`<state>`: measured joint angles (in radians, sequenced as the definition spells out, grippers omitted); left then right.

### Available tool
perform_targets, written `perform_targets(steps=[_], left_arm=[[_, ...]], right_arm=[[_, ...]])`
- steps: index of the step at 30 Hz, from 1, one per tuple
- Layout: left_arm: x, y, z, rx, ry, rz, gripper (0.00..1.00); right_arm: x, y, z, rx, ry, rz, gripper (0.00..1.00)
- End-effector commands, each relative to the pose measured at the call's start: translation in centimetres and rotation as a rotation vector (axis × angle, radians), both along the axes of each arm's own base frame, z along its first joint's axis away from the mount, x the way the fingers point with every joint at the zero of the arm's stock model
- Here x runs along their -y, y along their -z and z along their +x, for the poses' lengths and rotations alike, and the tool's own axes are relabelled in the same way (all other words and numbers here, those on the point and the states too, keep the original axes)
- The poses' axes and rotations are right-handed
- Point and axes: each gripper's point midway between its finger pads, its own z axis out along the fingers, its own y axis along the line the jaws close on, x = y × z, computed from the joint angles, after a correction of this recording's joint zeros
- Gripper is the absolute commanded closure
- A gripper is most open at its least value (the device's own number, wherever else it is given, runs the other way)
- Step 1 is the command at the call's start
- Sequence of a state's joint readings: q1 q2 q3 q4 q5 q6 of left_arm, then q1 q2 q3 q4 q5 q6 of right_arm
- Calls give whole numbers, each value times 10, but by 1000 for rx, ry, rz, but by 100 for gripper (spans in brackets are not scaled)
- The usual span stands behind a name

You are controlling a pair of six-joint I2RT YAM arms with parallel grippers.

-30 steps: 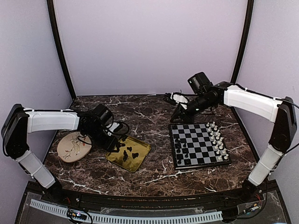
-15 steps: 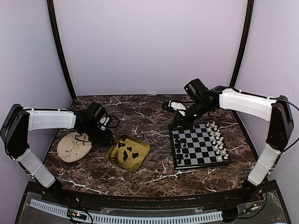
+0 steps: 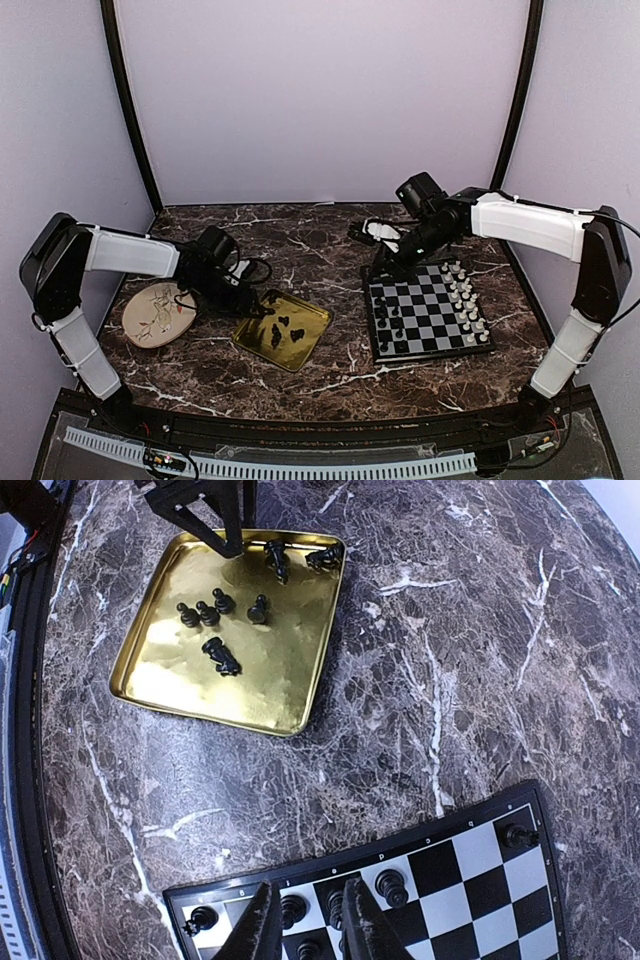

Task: Set up the chess pieces on the board
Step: Move the storage box to the center of the board.

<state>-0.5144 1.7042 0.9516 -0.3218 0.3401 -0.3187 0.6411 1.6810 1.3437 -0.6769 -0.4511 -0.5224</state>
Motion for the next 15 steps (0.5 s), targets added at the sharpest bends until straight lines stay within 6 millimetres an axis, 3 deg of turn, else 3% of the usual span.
perform_targets(steps=[1,11,15], left_arm=[[21,-1,-14,-25,72,-86,51],[63,0,-44,-48,186,-107,53],[69,-3,-48,-38,205,-106,53]], right_arm=[[-7,-6,1,26,-12,27,77],[-15,2,-1,-12,-33,16,77],[-20,5,-3,-10,-47,6,78]])
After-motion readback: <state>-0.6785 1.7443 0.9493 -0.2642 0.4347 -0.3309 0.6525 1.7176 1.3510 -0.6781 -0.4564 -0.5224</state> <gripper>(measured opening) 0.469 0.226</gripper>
